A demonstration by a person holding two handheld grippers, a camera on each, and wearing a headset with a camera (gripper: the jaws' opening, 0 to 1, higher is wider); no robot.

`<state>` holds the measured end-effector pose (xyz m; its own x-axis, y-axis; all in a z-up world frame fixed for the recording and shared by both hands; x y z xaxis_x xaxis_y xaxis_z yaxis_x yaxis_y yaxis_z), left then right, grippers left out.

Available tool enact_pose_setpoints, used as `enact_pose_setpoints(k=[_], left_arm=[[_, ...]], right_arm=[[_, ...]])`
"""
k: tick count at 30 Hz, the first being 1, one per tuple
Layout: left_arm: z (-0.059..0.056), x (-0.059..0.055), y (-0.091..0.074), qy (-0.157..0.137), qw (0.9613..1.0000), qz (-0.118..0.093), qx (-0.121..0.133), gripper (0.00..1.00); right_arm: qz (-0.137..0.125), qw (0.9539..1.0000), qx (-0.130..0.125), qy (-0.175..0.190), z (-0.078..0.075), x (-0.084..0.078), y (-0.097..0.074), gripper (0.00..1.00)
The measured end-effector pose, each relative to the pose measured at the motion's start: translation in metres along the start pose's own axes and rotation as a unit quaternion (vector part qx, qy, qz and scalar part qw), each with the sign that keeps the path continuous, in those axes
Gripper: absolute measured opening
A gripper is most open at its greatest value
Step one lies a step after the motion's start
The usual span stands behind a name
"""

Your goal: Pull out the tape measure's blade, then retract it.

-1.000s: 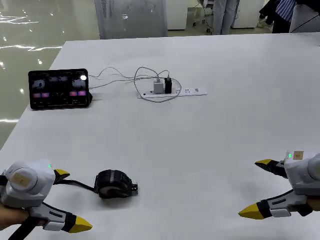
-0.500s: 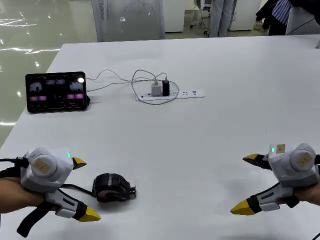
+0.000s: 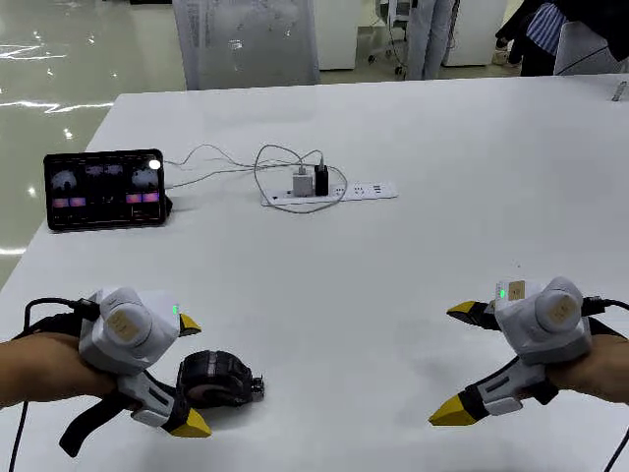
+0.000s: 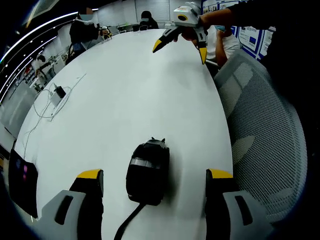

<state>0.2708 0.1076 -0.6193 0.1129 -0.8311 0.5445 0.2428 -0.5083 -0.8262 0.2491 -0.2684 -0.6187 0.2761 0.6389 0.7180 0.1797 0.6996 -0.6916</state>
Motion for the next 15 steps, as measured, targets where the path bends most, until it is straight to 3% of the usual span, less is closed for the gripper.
enact_pose_setpoints(k=[2, 15], left_arm=[[0.003, 0.000, 0.006, 0.021, 0.9996, 0.018, 0.006, 0.79], [-0.001, 0.012, 0.024, 0.036, 0.9988, 0.031, -0.015, 0.69]], right_arm=[[0.002, 1.0000, 0.004, -0.006, 0.001, 0.004, 0.005, 0.99], [0.002, 0.9990, 0.022, -0.039, 0.004, 0.021, 0.035, 0.99]])
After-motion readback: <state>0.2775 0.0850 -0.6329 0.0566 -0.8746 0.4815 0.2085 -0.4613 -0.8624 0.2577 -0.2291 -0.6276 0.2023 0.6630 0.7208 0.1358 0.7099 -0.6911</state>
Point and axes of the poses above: the centre of the closed fingertips' face, and the gripper's own axes: y roughly forward along the fingers, z roughly to its left, x roughly out of its top, the point moved 10 cm from there along -y, roughly backward along the fingers, and after that the axes turned 5 degrees about x, right-handed, at the moved point
